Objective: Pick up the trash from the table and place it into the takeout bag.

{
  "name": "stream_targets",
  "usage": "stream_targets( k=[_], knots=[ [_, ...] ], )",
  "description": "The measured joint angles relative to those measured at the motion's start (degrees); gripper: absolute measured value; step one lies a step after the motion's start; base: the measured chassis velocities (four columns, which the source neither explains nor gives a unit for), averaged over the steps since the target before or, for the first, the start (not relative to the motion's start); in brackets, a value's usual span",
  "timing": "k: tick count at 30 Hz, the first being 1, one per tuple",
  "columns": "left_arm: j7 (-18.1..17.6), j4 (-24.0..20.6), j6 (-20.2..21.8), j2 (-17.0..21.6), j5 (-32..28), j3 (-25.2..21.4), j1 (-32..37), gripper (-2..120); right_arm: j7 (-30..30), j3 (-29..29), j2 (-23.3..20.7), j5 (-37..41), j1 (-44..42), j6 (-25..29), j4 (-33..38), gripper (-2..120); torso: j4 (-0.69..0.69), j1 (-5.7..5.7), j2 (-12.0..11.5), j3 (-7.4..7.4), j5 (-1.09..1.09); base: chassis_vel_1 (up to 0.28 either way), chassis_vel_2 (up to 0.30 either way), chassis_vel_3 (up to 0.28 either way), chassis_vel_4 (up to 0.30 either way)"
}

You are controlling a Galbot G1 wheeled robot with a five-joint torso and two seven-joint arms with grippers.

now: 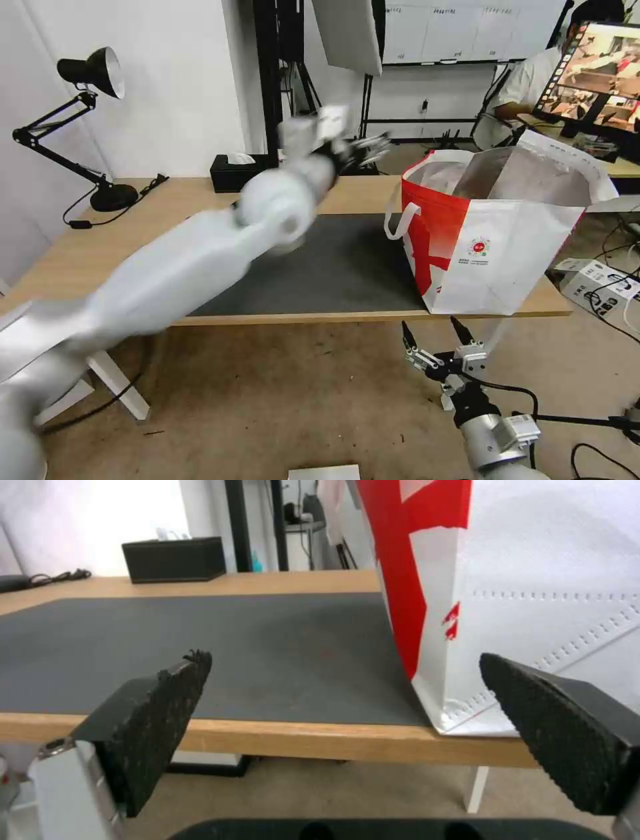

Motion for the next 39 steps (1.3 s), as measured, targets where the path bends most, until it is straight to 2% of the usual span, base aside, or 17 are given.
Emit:
stream_targets(
  k=[1,2,5,6,8,10,11,12,14,15,18,19,22,23,25,30,39],
  knots=[
    [1.5,-1.9,-0.9,2.6,1.7,-4.2,5.0,100,0.0,0.0,0.0,0.0,0.0,0.0,0.0,100,0.0,0.0,0.0,0.0,0.0,0.0,0.0,0.0,0.0],
    [1.5,-1.9,-0.9,2.6,1.7,-4.2,5.0,100,0.0,0.0,0.0,0.0,0.0,0.0,0.0,100,0.0,0.0,0.0,0.0,0.0,0.0,0.0,0.0,0.0],
    [4.2,-6.7,-3.2,7.7,6.6,-18.2,22.3,100,0.0,0.0,0.0,0.0,0.0,0.0,0.0,100,-0.01,0.0,0.0,0.0,-0.01,0.0,0.0,0.0,0.0],
    [4.2,-6.7,-3.2,7.7,6.6,-18.2,22.3,100,0.0,0.0,0.0,0.0,0.0,0.0,0.0,100,-0.01,0.0,0.0,0.0,-0.01,0.0,0.0,0.0,0.0],
    [5.5,-8.3,-7.5,8.4,11.9,-26.4,34.3,100,0.0,0.0,0.0,0.0,0.0,0.0,0.0,100,0.0,-0.01,0.0,-0.01,0.03,0.0,0.0,0.0,0.0],
    [7.1,-9.1,-11.3,7.3,16.5,-34.7,46.0,100,0.0,0.0,0.0,0.0,0.0,0.0,0.0,100,-0.01,-0.01,0.0,0.0,-0.03,0.0,0.0,0.0,0.0],
    [7.1,-9.1,-11.3,7.3,16.5,-34.7,46.0,100,0.0,0.0,0.0,0.0,0.0,0.0,0.0,100,-0.01,-0.01,0.0,0.0,-0.03,0.0,0.0,0.0,0.0],
    [7.7,-9.7,-12.7,6.2,18.8,-38.8,51.1,100,0.0,0.0,0.0,0.0,0.0,0.0,0.0,100,0.0,-0.01,0.0,0.0,0.04,0.0,0.0,0.0,0.0],
    [8.7,-10.3,-14.5,4.0,22.0,-44.4,58.6,100,0.0,0.0,0.0,0.0,0.0,0.0,0.0,100,-0.01,-0.01,0.0,0.0,0.01,0.0,0.0,0.0,0.0],
    [8.7,-10.3,-14.5,4.0,22.0,-44.4,58.6,100,0.0,0.0,0.0,0.0,0.0,0.0,0.0,100,-0.01,-0.01,0.0,0.0,0.01,0.0,0.0,0.0,0.0],
    [9.0,-11.6,-16.3,-0.6,26.3,-50.2,66.8,100,0.0,0.0,0.0,0.0,0.0,0.0,0.0,100,-0.01,-0.01,0.0,0.0,0.03,0.0,0.0,0.0,0.0],
    [9.0,-11.6,-16.3,-0.6,26.3,-50.2,66.8,100,0.0,0.0,0.0,0.0,0.0,0.0,0.0,100,-0.01,-0.01,0.0,0.0,0.03,0.0,0.0,0.0,0.0],
    [8.9,-11.6,-18.7,-5.7,34.2,-53.2,72.9,100,0.0,0.0,0.0,0.0,0.0,0.0,0.0,100,-0.02,-0.01,0.0,0.0,0.03,0.0,0.0,0.0,0.0],
    [8.9,-11.6,-18.7,-5.7,34.2,-53.2,72.9,100,0.0,0.0,0.0,0.0,0.0,0.0,0.0,100,-0.02,-0.01,0.0,0.0,0.03,0.0,0.0,0.0,0.0],
    [8.8,-11.3,-20.8,-9.5,38.6,-54.5,76.7,100,0.0,0.0,0.0,0.0,0.0,0.0,0.0,100,-0.02,-0.01,0.0,0.0,0.02,0.0,0.0,0.0,0.0],
    [9.1,-10.8,-23.6,-15.0,42.2,-55.4,82.0,100,0.0,0.0,0.0,0.0,0.0,0.0,0.0,100,-0.02,0.0,0.0,0.0,0.04,0.0,0.0,0.0,0.0],
    [10.2,-8.9,-26.1,-18.4,45.0,-54.8,85.7,100,0.0,0.0,0.0,0.0,0.0,0.0,0.0,100,-0.02,0.0,0.0,0.01,0.04,0.0,0.0,0.0,0.0]
  ],
)
